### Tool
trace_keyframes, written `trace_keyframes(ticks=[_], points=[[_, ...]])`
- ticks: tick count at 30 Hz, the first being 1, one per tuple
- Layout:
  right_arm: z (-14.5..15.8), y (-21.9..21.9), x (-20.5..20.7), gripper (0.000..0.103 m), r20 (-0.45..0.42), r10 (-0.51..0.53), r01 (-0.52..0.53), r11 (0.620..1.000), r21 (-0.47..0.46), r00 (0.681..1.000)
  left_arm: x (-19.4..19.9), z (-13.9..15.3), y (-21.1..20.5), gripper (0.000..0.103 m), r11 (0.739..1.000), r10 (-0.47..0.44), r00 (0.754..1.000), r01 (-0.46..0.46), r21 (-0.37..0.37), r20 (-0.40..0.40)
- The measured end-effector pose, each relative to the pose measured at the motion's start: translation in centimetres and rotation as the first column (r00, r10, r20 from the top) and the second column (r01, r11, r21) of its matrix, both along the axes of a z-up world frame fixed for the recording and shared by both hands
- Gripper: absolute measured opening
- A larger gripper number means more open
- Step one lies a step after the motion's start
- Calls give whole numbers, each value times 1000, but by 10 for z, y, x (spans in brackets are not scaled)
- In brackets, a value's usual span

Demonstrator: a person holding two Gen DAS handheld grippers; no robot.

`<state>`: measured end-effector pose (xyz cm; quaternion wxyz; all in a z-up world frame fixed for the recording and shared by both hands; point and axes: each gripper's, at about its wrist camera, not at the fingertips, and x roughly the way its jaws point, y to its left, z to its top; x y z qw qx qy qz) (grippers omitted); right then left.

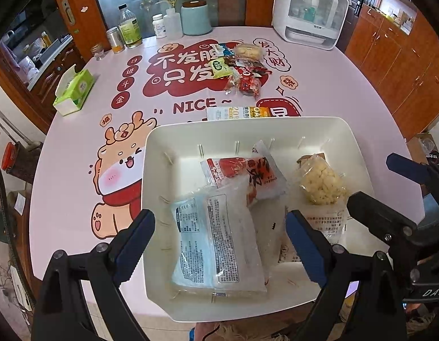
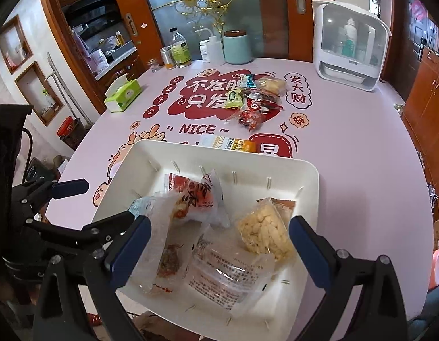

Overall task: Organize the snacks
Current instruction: 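Carry both bags over the white tray and open both tools to release, then move both tools from the tray back toward the snack pile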

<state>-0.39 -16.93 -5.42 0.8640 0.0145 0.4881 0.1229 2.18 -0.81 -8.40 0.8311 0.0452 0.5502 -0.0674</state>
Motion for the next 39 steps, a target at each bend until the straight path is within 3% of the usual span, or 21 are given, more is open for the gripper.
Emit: trace_keyframes(ticks=[27,34,39], points=[[-9,7,13,98,-48,-10,11,1000,18,999,21,-7,6,93,1000,-20,1000,20,13,-20],[2,10,41,98,-23,38,-39,999,-38,999,55,16,8,93,997,-61,996,57,54,64],[16,17,89,98,21,135,-131,983,-132,991,99,36,9,93,990,-111,982,96,104,154]])
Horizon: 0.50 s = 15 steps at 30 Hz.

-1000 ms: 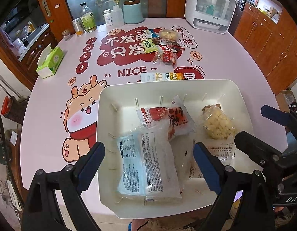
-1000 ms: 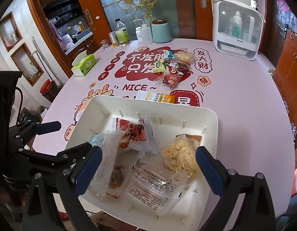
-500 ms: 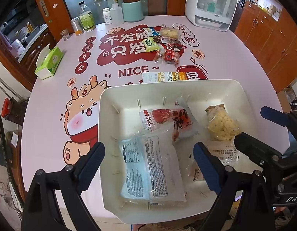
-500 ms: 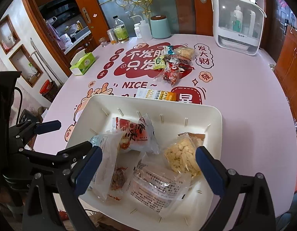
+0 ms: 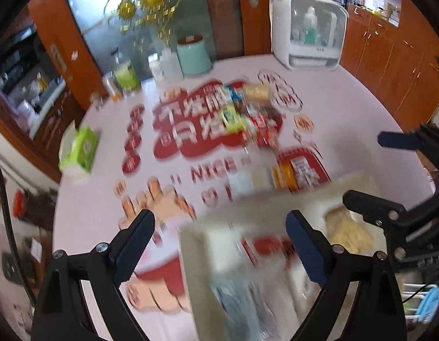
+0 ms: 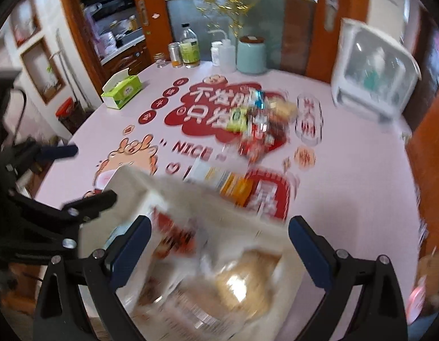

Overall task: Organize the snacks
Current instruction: 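Move both tools from the tray back toward the snack pile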

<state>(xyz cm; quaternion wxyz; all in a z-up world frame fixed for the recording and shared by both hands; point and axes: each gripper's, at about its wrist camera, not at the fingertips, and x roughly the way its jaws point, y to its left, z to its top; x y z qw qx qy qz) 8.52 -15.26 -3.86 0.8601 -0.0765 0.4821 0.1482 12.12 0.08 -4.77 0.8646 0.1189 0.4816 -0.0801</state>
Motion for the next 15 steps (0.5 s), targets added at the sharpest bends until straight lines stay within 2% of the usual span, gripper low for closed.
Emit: trace_keyframes(ticks=[2,4,7,10,12,15], points=[[0,2,26,97,5,48,-48,999,-16,999,17,4,2,93,1000,-5,1000,4,18,26],[-4,6,52,84,-16,98,-98,995,-11,995,37,4,7,93,1000,1,999,-2,23,39],[-25,18,96,70,-98,196,-198,980,-14,976,63,-2,15,93,1000,12,999,-13,15,35],[-52,33,123,62,-176,263,-275,960,-47,948,85,-13,24,93,999,38,999,-38,16,19],[-75,43,140,59,-243,309,-331,942,-58,920,94,-21,32,93,998,56,998,-56,8,1],[-105,57,155,58,-328,356,-395,917,-58,875,104,-34,45,93,996,84,996,-84,-9,-31]])
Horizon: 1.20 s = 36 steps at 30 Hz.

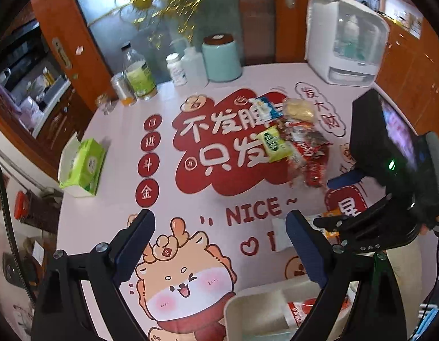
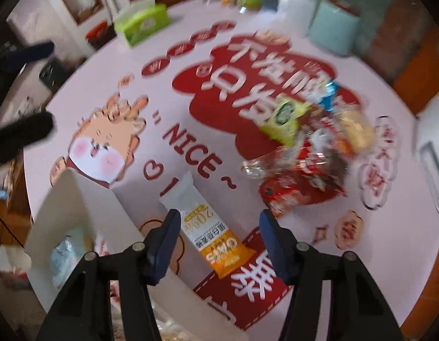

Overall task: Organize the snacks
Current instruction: 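Move both tools from the tray back toward the snack pile, then grasp the green-wrapped cake with the left tool while the right tool grasps the white-and-orange stick bag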

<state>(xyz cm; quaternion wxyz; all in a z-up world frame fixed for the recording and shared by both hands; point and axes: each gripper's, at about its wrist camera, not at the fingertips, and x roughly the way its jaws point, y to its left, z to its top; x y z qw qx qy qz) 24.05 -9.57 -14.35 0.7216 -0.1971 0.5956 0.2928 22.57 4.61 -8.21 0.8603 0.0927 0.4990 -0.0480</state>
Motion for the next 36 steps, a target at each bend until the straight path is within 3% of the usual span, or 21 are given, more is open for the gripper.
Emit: trace_keyframes(ticks=[5,15,17,20,22,25,31,36], points=[[-34,20,4,57,-66,115,-119,992,-53,991,10,-22,20,93,999,42,997,-43,-24,-58],[-65,46,-5,57,-132,261,-274,958,-90,956,19,-32,33,93,996,66,994,-70,-50,-87],[-65,48,-7,50,-122,267,-278,957,-84,956,21,-33,32,93,996,65,993,-71,-57,-94],[-65,47,-6,44,-110,247,-256,963,-82,963,24,-35,29,93,996,59,993,-65,-61,-103],[-62,45,-4,31,-96,235,-243,967,-81,967,28,-36,25,93,996,51,993,-58,-62,-108],[-59,37,-2,21,-72,198,-204,976,-83,978,35,-36,17,93,997,41,993,-48,-64,-114],[-37,3,-4,17,19,84,-83,995,-55,996,68,-41,-9,93,997,-8,990,-3,-81,-139],[-11,-41,11,17,89,-130,129,991,14,987,108,-63,-39,93,994,-43,983,24,-103,-180]])
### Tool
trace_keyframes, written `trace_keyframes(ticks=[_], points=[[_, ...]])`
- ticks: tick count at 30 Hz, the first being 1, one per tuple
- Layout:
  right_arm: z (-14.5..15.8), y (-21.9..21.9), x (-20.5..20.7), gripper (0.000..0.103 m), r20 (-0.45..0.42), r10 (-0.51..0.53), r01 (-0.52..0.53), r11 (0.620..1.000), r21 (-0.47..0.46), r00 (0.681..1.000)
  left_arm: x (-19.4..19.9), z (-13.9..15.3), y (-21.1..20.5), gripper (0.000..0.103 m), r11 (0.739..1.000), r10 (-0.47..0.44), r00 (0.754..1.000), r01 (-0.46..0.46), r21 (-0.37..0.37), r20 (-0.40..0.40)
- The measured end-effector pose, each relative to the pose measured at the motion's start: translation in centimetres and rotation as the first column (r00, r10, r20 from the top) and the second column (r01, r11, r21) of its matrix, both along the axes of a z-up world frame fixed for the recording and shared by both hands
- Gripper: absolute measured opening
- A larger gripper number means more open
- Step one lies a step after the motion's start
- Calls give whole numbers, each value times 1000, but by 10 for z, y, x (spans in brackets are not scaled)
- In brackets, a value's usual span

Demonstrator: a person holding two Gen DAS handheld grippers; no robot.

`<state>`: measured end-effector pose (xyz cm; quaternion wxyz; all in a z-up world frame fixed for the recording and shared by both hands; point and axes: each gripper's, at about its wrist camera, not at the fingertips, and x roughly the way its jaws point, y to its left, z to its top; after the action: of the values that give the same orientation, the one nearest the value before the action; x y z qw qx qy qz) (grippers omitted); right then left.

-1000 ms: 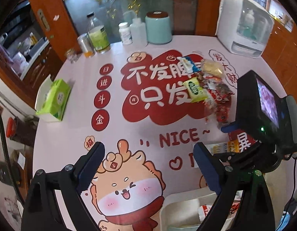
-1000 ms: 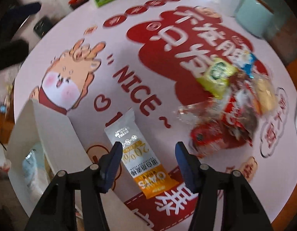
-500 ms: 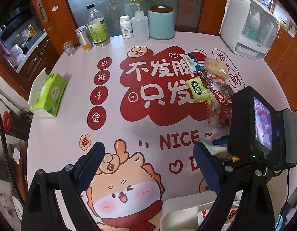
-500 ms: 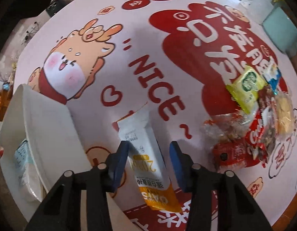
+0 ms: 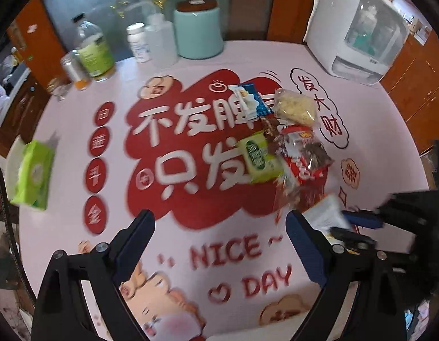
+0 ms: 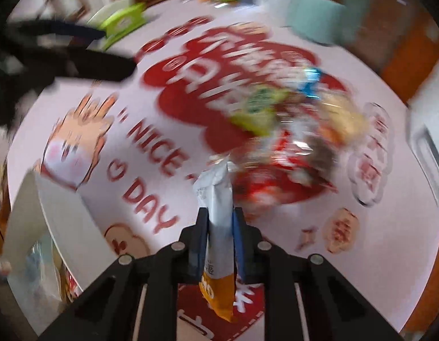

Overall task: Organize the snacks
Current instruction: 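Grasp the green-wrapped cake with the left tool while the right tool grasps the white-and-orange stick bag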

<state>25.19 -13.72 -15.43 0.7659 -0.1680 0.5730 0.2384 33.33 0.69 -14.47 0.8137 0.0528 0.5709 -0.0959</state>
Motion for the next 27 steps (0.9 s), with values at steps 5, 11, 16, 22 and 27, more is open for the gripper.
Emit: trace_keyframes(ticks=[5,11,16,22,27], points=[[16,-26,19,17,68,-205,201,978,58,976,40,-37,-27,92,1000,2,999,-1,21,-33],[30,-46,17,17,98,-329,313,938,151,939,72,-78,-43,82,997,31,994,-24,69,-102],[28,-51,9,17,87,-348,330,928,175,933,88,-94,-43,82,997,71,985,-73,-8,-159],[21,-57,6,17,75,-371,354,918,177,926,104,-106,-42,81,990,129,972,-136,-25,-198],[18,-58,8,17,68,-379,362,914,182,923,100,-112,-50,71,995,98,978,-102,-10,-183]])
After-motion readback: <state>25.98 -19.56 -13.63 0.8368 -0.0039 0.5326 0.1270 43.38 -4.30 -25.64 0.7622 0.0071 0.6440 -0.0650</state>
